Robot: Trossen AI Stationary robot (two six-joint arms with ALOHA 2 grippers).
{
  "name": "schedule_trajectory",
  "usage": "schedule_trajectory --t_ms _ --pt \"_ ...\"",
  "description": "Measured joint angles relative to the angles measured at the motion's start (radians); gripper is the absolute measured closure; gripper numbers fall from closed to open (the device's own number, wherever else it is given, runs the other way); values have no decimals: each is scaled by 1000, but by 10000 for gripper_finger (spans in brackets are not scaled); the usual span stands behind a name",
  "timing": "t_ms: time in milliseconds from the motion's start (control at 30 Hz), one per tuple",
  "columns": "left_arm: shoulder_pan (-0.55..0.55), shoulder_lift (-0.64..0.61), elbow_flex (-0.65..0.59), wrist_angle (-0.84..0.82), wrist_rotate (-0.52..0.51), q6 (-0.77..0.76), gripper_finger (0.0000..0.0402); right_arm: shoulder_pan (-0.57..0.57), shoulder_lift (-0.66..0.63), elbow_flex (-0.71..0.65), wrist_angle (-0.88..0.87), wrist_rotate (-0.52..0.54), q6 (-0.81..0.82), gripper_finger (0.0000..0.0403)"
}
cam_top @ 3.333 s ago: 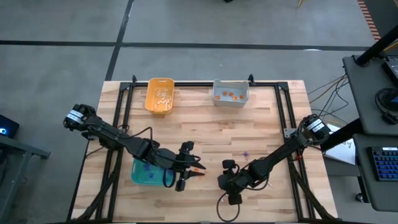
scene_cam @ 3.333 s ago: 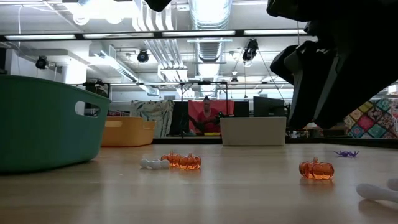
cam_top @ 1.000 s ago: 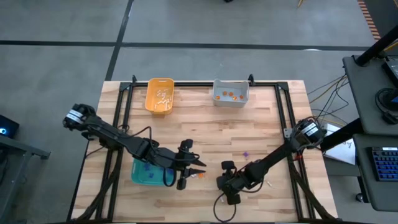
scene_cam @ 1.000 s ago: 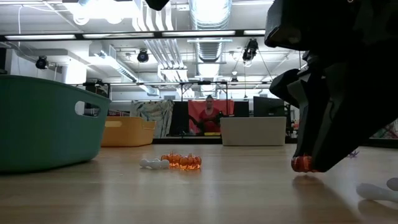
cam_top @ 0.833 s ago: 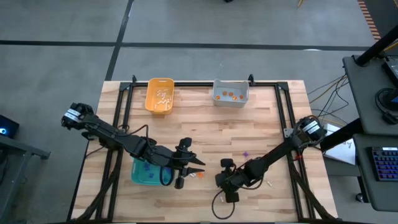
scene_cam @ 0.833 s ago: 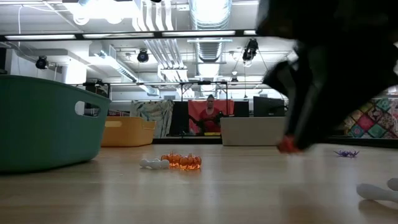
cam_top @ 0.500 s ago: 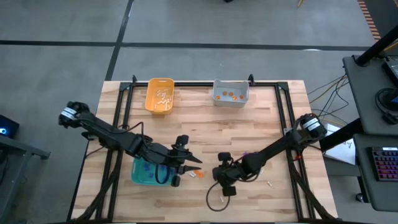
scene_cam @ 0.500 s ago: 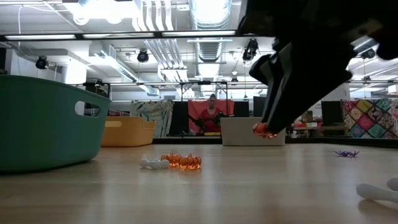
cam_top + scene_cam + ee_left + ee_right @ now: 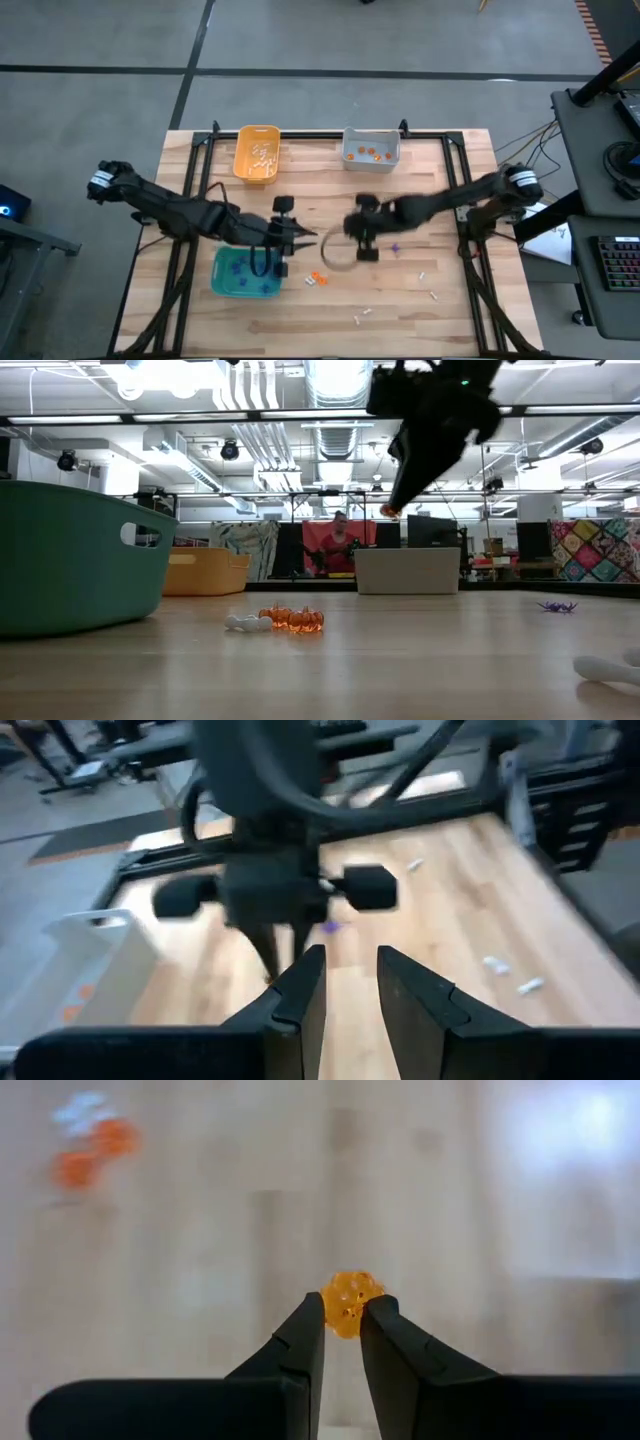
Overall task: Sort Halloween decoration
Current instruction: Put the orange pumpkin toy into the gray bin
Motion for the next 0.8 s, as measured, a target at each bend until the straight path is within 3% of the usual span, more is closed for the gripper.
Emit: schedule_trajectory --t_ms 200,400,633,800 --pt "113 -41 0 -29 57 105 327 -258 -92 33 -33 -1 -142 350" --pt "205 -42 0 -28 104 165 327 -536 -76 96 -35 -20 -215 350" --pt "241 -31 0 -30 104 154 327 -806 35 139 -37 -136 -103 350" --pt "241 -32 0 -36 104 126 327 -912 144 141 -46 -216 -36 350"
